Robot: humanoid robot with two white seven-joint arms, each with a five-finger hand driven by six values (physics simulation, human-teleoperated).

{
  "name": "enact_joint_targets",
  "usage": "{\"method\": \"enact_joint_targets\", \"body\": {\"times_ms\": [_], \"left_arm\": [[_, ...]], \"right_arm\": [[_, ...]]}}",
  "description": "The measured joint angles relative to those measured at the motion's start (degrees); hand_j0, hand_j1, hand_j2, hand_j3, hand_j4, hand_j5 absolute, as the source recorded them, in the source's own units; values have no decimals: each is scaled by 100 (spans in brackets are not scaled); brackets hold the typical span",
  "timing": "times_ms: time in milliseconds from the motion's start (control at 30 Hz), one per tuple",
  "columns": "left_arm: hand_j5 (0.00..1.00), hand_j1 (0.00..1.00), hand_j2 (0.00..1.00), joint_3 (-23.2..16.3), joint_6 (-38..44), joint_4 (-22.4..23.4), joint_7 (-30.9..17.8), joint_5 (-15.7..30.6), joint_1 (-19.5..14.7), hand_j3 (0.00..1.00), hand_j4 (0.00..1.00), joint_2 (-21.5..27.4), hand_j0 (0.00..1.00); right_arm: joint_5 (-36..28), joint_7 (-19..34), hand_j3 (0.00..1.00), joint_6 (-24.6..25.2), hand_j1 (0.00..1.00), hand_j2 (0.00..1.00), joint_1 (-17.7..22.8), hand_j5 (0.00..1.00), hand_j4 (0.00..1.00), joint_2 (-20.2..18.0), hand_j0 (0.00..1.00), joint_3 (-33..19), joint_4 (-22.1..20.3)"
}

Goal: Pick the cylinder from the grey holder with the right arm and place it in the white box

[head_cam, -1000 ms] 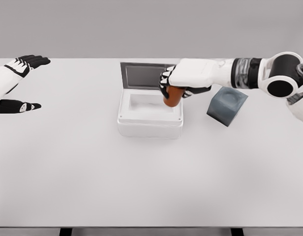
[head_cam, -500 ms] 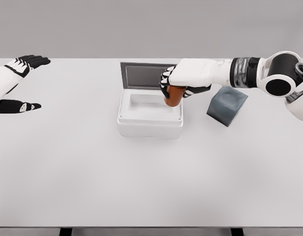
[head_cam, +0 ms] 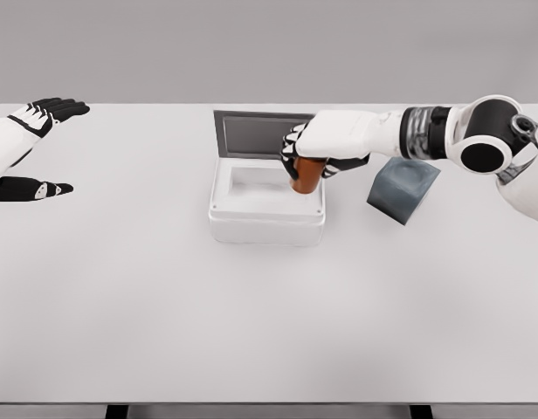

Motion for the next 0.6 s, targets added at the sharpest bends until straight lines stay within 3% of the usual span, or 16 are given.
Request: {"method": "enact_joint_targets", "body": {"times_ms": [433,467,500,533,567,600], "left_arm": [[100,100,100,0,0,0,0,0,0,100,100,-17,100],[100,100,100,0,0,0,0,0,0,100,100,-17,100],[100,100,100,0,0,0,0,0,0,100,100,-17,100],[100,100,100,0,0,0,0,0,0,100,100,-17,100],[100,100,100,0,0,0,0,0,0,100,100,-18,100],[100,100,100,0,0,0,0,0,0,100,100,-18,100]], "right_arm": [[1,0,26,3,26,26,-79,26,26,25,26,12,127],[1,0,33,3,33,33,-79,33,33,26,33,12,126],[2,0,49,3,49,49,-79,49,49,26,49,11,122],[12,0,88,9,88,88,-79,88,88,26,88,11,109],[44,0,100,19,100,100,-79,100,100,24,100,9,74],[71,0,100,29,100,100,-79,100,100,20,100,2,12]]}}
